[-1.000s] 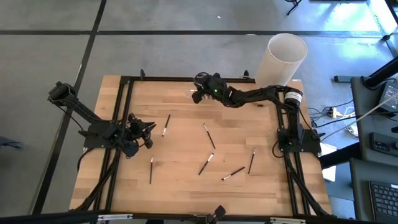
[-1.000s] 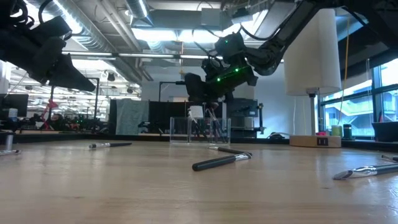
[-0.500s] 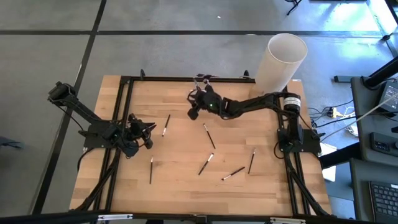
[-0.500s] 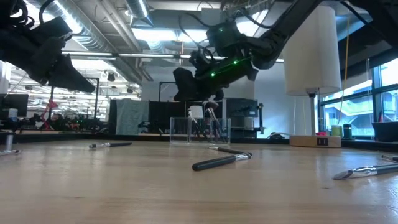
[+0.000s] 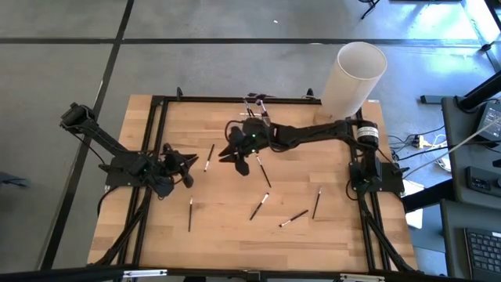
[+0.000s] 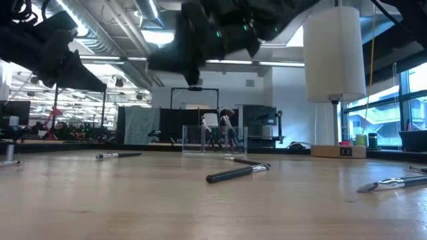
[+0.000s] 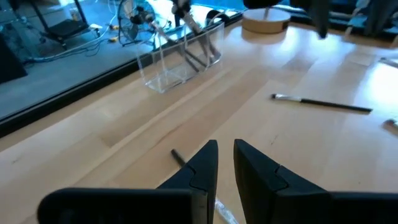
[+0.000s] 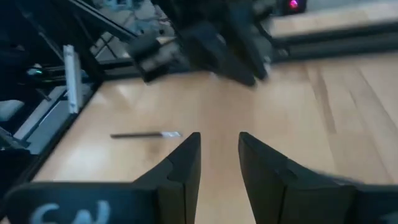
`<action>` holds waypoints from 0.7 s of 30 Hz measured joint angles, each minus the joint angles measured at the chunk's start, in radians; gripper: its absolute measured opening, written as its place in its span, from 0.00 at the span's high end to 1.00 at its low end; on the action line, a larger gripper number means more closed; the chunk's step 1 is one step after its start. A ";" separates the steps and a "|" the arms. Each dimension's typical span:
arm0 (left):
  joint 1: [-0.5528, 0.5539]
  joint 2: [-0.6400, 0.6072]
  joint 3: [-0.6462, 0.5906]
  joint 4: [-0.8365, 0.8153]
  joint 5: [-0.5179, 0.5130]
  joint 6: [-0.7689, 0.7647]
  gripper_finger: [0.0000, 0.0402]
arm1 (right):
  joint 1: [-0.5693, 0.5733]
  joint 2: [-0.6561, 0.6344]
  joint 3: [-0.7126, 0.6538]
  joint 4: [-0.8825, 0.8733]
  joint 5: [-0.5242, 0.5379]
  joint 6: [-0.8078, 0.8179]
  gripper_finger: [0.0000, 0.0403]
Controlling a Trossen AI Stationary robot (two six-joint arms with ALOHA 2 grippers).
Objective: Put items in baskets/containers
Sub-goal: Put the black eyeshadow brush into the transparent organizer
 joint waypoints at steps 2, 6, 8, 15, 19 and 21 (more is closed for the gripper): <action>0.000 0.000 0.000 0.045 0.002 0.035 0.88 | 0.012 0.000 0.031 -0.003 -0.001 -0.033 0.73; 0.000 0.000 0.000 0.107 0.018 0.090 0.88 | 0.030 -0.001 0.041 0.028 0.008 -0.042 0.73; 0.000 0.000 0.000 0.110 0.033 0.095 0.88 | 0.032 -0.001 0.041 0.026 0.053 0.039 0.73; 0.000 0.004 0.000 0.110 0.066 0.097 0.88 | 0.044 0.000 0.041 -0.140 0.285 0.186 0.73; 0.000 0.011 0.000 0.109 0.079 0.097 0.88 | 0.074 0.000 0.100 -0.382 0.428 0.158 0.73; 0.000 0.017 0.000 0.110 0.066 0.090 0.88 | 0.090 0.000 0.142 -0.505 0.504 0.162 0.73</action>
